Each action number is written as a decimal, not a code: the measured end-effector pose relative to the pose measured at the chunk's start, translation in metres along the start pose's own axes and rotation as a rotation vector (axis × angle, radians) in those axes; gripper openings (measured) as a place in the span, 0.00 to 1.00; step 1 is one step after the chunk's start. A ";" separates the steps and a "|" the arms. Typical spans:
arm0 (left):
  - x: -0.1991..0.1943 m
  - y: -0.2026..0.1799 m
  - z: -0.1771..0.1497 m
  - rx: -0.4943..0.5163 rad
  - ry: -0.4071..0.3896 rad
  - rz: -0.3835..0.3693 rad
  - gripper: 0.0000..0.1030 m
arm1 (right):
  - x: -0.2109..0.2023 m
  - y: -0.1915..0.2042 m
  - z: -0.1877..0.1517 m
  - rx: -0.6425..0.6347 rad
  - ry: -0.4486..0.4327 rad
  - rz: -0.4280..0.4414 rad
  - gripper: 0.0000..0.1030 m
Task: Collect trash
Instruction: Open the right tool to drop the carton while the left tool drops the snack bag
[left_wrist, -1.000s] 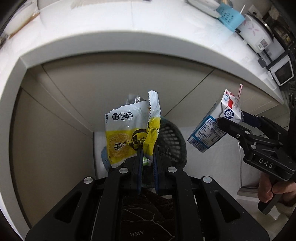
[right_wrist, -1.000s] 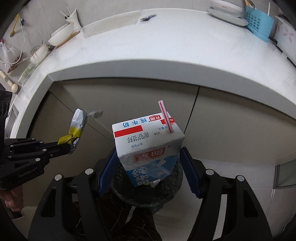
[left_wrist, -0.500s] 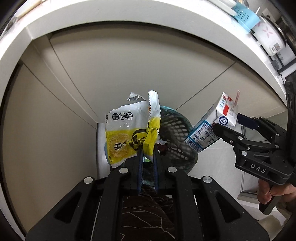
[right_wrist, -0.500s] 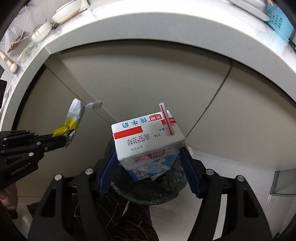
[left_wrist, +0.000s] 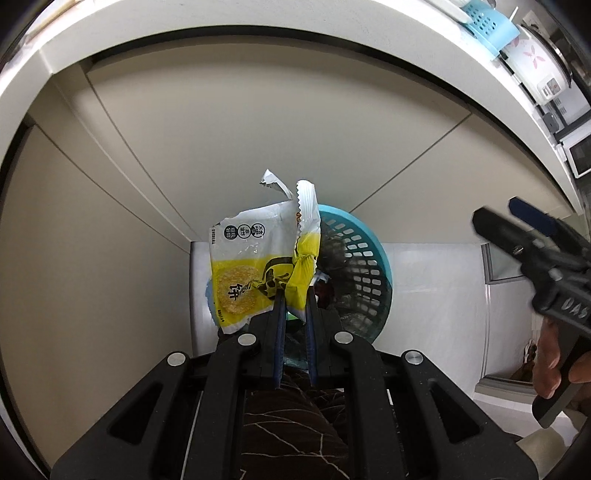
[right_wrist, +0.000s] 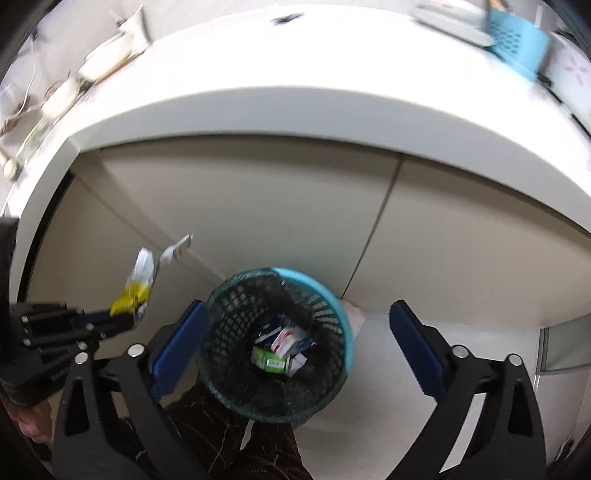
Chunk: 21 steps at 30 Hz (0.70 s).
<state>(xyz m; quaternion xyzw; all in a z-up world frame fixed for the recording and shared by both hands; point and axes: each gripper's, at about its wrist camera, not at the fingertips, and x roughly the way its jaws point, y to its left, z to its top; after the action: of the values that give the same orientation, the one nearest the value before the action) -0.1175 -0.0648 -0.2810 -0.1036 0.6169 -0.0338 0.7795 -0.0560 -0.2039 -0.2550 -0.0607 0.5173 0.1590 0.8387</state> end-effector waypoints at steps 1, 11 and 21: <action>0.001 -0.001 0.000 0.008 0.000 -0.002 0.09 | 0.001 -0.003 -0.002 0.003 -0.008 -0.007 0.92; 0.019 -0.020 0.002 0.105 0.036 0.021 0.09 | -0.015 -0.013 -0.006 0.022 -0.019 -0.023 0.92; 0.042 -0.033 0.003 0.158 0.103 0.026 0.09 | -0.025 -0.029 -0.014 0.061 -0.011 -0.038 0.92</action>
<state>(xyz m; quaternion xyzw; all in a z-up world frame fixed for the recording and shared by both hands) -0.1021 -0.1041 -0.3139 -0.0318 0.6527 -0.0776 0.7529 -0.0693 -0.2404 -0.2409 -0.0439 0.5159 0.1276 0.8460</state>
